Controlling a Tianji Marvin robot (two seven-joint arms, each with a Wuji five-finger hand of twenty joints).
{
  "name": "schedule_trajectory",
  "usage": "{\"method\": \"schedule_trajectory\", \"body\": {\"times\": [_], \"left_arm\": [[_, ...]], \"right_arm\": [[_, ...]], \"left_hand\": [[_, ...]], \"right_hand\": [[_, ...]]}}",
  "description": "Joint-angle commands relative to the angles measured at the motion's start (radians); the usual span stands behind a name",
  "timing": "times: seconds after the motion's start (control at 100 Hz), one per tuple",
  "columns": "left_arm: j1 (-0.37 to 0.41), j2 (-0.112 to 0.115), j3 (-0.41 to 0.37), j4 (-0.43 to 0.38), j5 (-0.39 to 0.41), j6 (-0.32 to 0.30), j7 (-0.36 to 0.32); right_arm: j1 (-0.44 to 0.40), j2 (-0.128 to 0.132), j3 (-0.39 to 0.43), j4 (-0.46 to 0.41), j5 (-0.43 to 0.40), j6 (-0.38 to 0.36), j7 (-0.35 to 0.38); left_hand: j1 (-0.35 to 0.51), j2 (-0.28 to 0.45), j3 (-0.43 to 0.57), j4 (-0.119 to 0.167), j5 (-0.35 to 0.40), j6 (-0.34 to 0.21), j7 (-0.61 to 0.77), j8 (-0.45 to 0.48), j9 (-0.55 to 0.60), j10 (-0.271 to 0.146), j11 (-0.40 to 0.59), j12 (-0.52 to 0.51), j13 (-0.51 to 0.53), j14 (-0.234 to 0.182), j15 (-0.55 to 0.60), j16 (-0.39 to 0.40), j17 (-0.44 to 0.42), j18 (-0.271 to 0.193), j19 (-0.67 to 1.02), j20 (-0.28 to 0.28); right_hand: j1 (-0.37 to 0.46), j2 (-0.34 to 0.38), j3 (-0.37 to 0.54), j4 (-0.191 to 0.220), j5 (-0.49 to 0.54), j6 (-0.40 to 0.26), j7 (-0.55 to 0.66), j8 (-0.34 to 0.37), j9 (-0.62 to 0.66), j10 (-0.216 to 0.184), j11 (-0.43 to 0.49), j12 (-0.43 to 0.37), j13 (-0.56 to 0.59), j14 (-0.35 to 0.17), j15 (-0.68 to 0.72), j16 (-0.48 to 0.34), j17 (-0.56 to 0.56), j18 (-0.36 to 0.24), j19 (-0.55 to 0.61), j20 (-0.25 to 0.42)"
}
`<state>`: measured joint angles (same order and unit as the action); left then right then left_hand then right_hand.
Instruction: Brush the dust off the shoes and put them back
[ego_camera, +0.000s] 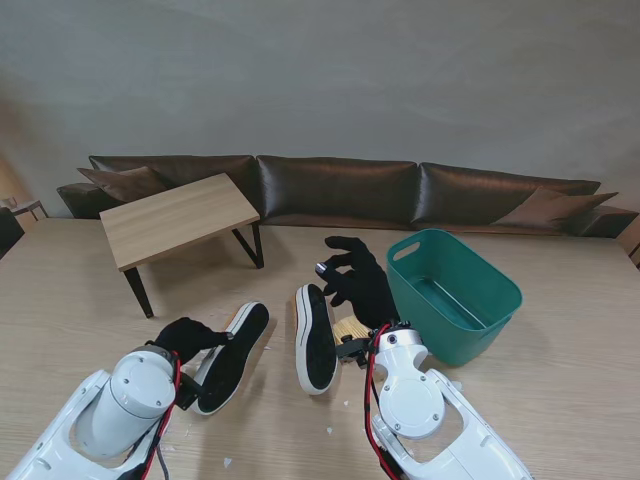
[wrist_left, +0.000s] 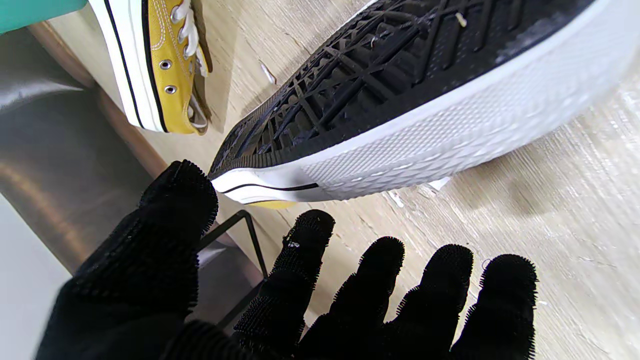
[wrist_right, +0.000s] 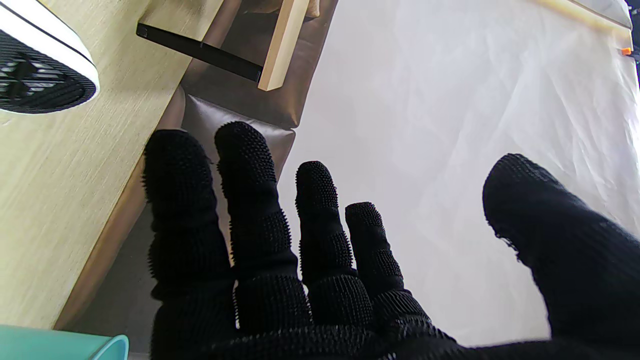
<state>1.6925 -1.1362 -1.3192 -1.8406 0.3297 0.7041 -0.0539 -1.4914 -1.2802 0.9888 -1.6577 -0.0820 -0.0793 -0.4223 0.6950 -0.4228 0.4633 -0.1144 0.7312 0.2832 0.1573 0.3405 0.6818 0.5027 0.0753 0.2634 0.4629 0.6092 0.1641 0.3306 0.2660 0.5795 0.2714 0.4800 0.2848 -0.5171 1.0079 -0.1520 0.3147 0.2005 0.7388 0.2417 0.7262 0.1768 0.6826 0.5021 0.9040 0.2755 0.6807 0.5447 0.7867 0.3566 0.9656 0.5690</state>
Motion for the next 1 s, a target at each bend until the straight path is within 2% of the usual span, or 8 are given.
{"method": "schedule_trajectory", "body": {"times": [0.0, 0.24, 0.31, 0.46, 0.54, 0.66, 0.75, 0.99], "left_arm": [[0.004, 0.001, -0.006, -0.012, -0.004, -0.005, -0.021], [0.032, 0.005, -0.041, -0.061, 0.030, -0.046, -0.020], [0.050, 0.012, -0.056, -0.095, 0.065, -0.068, -0.034], [0.099, 0.025, -0.095, -0.168, 0.156, -0.195, -0.055], [0.118, 0.025, -0.115, -0.189, 0.167, -0.298, -0.048], [0.129, 0.024, -0.143, -0.194, 0.114, -0.444, -0.039], [0.130, 0.030, -0.163, -0.186, 0.064, -0.529, -0.073], [0.121, 0.038, -0.177, -0.130, -0.029, -0.667, -0.121]], "right_arm": [[-0.005, -0.002, -0.001, -0.004, 0.002, 0.002, 0.017], [-0.005, 0.001, 0.002, -0.004, -0.003, 0.006, 0.025], [-0.008, 0.004, 0.005, -0.006, -0.015, 0.012, 0.030], [-0.022, 0.017, 0.014, -0.022, -0.070, 0.041, 0.044], [-0.040, 0.030, 0.025, -0.044, -0.110, 0.069, 0.067], [-0.076, 0.049, 0.042, -0.083, -0.198, 0.125, 0.090], [-0.104, 0.065, 0.054, -0.114, -0.280, 0.175, 0.108], [-0.166, 0.109, 0.071, -0.172, -0.496, 0.294, 0.176]], "left_hand": [[-0.033, 0.010, -0.030, 0.015, -0.018, -0.029, -0.008, -0.007, -0.032, -0.001, -0.008, -0.008, -0.057, 0.004, -0.020, -0.018, -0.011, 0.007, -0.026, 0.017], [-0.024, 0.014, -0.050, 0.019, -0.019, -0.043, -0.004, -0.011, -0.025, -0.005, -0.002, -0.008, -0.047, 0.002, -0.013, -0.016, -0.006, 0.001, -0.028, 0.026], [-0.011, 0.018, -0.067, 0.024, -0.014, -0.047, 0.003, -0.011, -0.006, -0.017, 0.012, 0.018, -0.029, -0.014, 0.024, 0.018, -0.004, -0.017, 0.000, 0.070], [0.012, 0.027, -0.107, 0.032, 0.023, -0.060, 0.040, 0.029, 0.067, -0.053, 0.047, 0.123, -0.001, -0.072, 0.162, 0.211, -0.010, -0.118, 0.111, 0.416], [0.022, 0.026, -0.103, 0.034, 0.034, -0.063, 0.044, 0.037, 0.079, -0.073, 0.050, 0.134, -0.003, -0.085, 0.179, 0.227, -0.009, -0.134, 0.120, 0.476], [0.042, 0.023, -0.092, 0.034, 0.033, -0.074, 0.042, 0.046, 0.055, -0.112, 0.031, 0.110, -0.043, -0.118, 0.107, 0.167, -0.066, -0.165, 0.044, 0.452], [0.061, 0.027, -0.105, 0.038, 0.010, -0.093, 0.027, 0.042, 0.005, -0.155, 0.016, 0.067, -0.089, -0.178, 0.010, 0.084, -0.128, -0.214, -0.034, 0.341], [0.090, 0.013, -0.104, 0.043, -0.054, -0.111, -0.004, 0.019, -0.096, -0.221, -0.014, 0.010, -0.162, -0.268, -0.096, 0.008, -0.214, -0.300, -0.100, 0.197]], "right_hand": [[-0.010, 0.030, 0.014, 0.031, 0.015, -0.004, -0.004, 0.004, 0.014, 0.010, -0.011, -0.008, 0.013, 0.007, 0.002, 0.002, -0.465, 0.008, -0.022, 0.014], [-0.011, 0.023, 0.011, 0.030, 0.028, -0.012, -0.002, 0.004, 0.008, 0.013, -0.016, -0.009, 0.007, 0.007, -0.001, 0.001, -0.466, 0.009, -0.024, 0.014], [-0.010, 0.016, 0.010, 0.030, 0.054, -0.039, -0.001, 0.006, 0.000, 0.016, -0.019, -0.009, 0.002, 0.006, -0.004, 0.000, -0.466, 0.012, -0.025, 0.015], [-0.009, -0.011, -0.006, 0.029, 0.143, -0.072, -0.010, 0.037, -0.026, 0.015, -0.025, -0.005, -0.018, -0.001, -0.012, -0.001, -0.468, 0.009, -0.026, 0.016], [-0.008, -0.033, -0.022, 0.031, 0.186, -0.090, -0.041, 0.108, -0.049, 0.012, -0.031, -0.001, -0.034, -0.010, -0.018, -0.002, -0.470, 0.004, -0.027, 0.021], [-0.008, -0.067, -0.040, 0.028, 0.236, -0.101, -0.038, 0.127, -0.059, 0.007, -0.031, 0.001, -0.041, -0.018, -0.018, -0.002, -0.467, -0.005, -0.020, 0.024], [-0.002, -0.096, -0.063, 0.031, 0.271, -0.110, -0.053, 0.155, -0.065, 0.001, -0.033, 0.005, -0.042, -0.026, -0.021, -0.004, -0.460, -0.011, -0.008, 0.026], [0.005, -0.213, -0.051, 0.020, 0.340, -0.128, -0.053, 0.257, -0.034, -0.031, -0.020, 0.032, -0.001, -0.059, -0.019, -0.002, -0.401, -0.033, 0.069, 0.019]]}}
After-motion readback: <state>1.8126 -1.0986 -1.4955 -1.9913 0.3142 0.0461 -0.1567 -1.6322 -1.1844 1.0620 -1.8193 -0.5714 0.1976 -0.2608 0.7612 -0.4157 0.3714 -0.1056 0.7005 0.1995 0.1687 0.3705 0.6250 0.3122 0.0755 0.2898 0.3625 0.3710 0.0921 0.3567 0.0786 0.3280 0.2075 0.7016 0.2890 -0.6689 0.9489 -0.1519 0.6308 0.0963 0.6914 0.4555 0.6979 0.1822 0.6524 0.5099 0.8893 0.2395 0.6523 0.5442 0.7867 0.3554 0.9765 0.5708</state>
